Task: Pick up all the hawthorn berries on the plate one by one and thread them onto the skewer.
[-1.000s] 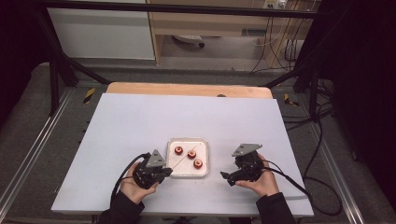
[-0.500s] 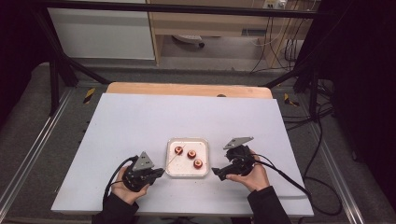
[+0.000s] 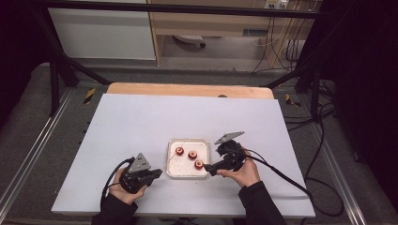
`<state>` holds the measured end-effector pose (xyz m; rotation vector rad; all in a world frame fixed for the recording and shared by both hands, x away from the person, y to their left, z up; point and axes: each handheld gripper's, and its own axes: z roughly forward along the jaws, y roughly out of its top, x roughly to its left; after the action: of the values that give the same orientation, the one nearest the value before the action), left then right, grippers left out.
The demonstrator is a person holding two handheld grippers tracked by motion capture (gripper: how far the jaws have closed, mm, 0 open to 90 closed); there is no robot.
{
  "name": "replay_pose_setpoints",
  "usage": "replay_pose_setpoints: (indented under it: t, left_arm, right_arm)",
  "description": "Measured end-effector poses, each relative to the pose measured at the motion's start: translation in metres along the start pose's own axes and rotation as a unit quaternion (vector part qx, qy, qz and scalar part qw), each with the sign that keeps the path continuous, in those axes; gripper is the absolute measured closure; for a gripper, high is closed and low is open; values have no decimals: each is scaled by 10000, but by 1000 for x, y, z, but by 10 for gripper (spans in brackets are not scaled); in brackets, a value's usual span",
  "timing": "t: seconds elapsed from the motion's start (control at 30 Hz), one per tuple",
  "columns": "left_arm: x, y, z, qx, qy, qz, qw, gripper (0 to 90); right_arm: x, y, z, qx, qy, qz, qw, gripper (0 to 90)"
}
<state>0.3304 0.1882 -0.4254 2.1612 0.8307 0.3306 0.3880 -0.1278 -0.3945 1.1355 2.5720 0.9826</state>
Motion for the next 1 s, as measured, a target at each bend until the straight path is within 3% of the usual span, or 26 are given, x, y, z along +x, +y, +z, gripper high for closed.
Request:
replay_pose_setpoints:
  t: [0.43,1.0]
  left_arm:
    - [5,-3,1,1,12,-87,10000,882]
    - [4,-4,3,34,-36,-93,9999,882]
  right_arm:
    - [9,22,17,419,191,-28,9989,100]
    - [13,41,47,1216,372,-157,9918,397]
